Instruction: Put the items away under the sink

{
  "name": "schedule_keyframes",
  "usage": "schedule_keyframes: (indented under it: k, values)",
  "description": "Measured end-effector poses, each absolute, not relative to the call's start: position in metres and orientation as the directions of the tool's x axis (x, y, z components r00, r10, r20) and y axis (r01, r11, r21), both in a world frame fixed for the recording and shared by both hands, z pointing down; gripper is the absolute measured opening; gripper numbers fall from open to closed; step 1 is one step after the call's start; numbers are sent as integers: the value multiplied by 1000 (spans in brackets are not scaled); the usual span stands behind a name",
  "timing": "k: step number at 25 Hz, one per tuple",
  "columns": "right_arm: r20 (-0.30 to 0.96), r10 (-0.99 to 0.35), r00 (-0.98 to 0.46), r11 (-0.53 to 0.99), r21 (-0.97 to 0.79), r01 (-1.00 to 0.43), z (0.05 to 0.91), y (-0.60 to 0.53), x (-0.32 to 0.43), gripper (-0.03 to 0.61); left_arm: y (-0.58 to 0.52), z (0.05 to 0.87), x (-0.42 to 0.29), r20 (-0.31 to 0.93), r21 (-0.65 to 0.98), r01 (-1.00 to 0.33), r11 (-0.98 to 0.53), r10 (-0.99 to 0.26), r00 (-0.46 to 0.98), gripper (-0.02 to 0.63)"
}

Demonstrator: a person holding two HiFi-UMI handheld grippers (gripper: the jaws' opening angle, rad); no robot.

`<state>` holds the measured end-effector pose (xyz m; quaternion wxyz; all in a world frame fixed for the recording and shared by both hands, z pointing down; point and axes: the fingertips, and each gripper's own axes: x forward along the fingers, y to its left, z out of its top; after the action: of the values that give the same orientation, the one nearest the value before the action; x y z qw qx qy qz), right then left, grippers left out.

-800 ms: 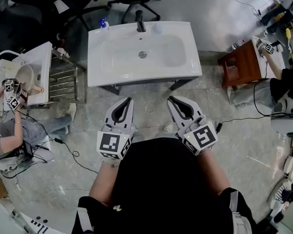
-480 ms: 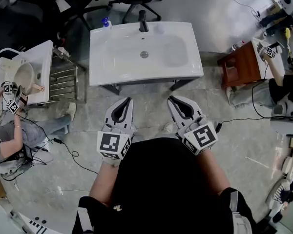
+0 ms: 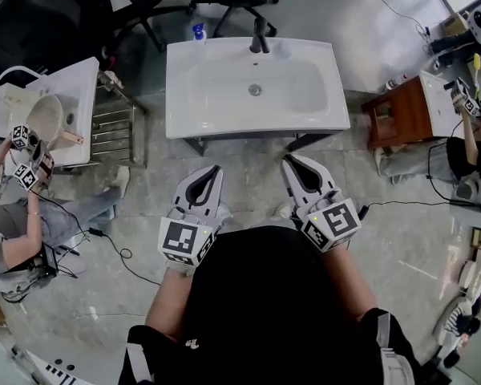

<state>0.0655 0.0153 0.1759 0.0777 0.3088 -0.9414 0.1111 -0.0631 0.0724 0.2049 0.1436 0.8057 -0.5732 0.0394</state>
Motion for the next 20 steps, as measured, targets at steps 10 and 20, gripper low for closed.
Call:
schedule_keyframes:
  k: [10,20]
  values:
    - [243,-575,-781,765,-177,-619,194,16,40,43,67,211,-98,251,200,-928,-315,-899,360,23]
    - [218,-557,-801,774,-214,-596,192,-49,72,43,5,207,-67,276,140,-953,-269,-913,299,23]
